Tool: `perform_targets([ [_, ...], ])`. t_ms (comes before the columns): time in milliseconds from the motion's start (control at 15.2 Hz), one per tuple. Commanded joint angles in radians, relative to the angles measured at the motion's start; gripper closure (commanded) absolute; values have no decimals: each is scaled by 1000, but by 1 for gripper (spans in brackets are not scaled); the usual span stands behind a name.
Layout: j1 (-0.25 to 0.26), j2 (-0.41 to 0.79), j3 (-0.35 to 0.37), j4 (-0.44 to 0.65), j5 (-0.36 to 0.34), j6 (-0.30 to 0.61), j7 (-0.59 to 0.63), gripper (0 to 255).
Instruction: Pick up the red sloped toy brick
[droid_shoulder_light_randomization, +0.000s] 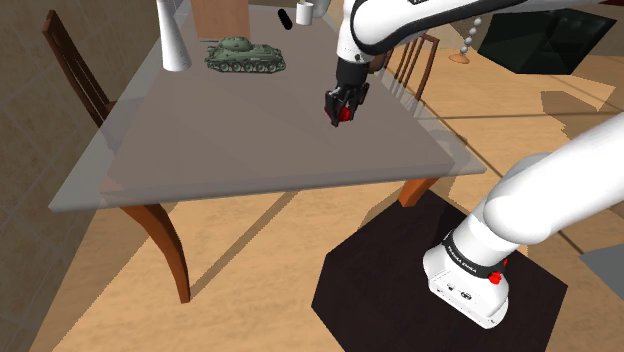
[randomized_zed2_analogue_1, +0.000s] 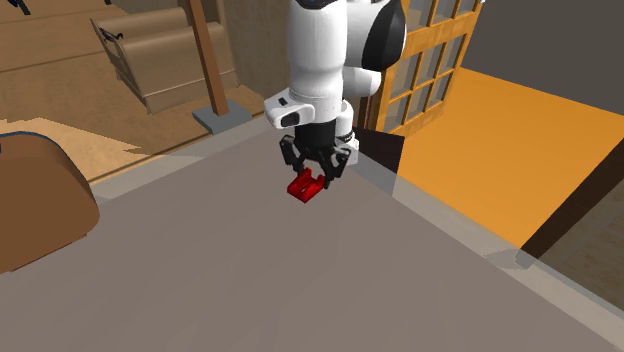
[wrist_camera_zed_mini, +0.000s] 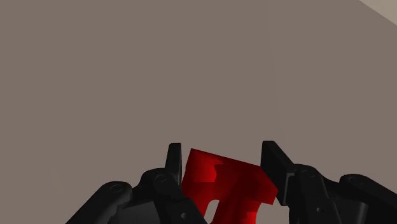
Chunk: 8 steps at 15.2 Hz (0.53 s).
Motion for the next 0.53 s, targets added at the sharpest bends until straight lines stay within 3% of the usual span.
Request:
perform_targets([
  [0,0,-8,-2,21,0,-29,-1,255],
  [462,-1,-29,-6,86,0,-115,-3,255],
])
